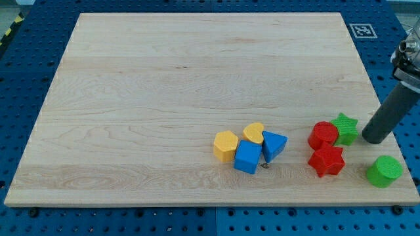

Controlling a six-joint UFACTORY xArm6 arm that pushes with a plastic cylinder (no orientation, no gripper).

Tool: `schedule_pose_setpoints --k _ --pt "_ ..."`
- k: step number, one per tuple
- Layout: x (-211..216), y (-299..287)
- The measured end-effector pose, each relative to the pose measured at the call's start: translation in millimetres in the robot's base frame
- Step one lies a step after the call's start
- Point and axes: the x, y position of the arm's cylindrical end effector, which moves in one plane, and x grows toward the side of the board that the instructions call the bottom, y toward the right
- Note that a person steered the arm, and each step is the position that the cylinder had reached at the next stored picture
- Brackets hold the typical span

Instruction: Point at the green circle

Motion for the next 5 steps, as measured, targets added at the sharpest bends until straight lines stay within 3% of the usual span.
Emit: schedule_pose_setpoints --k 2,4,5 --pt "-52.5 -21.0" --pt "-57.3 -100.4" --pt "-94.8 -81.5"
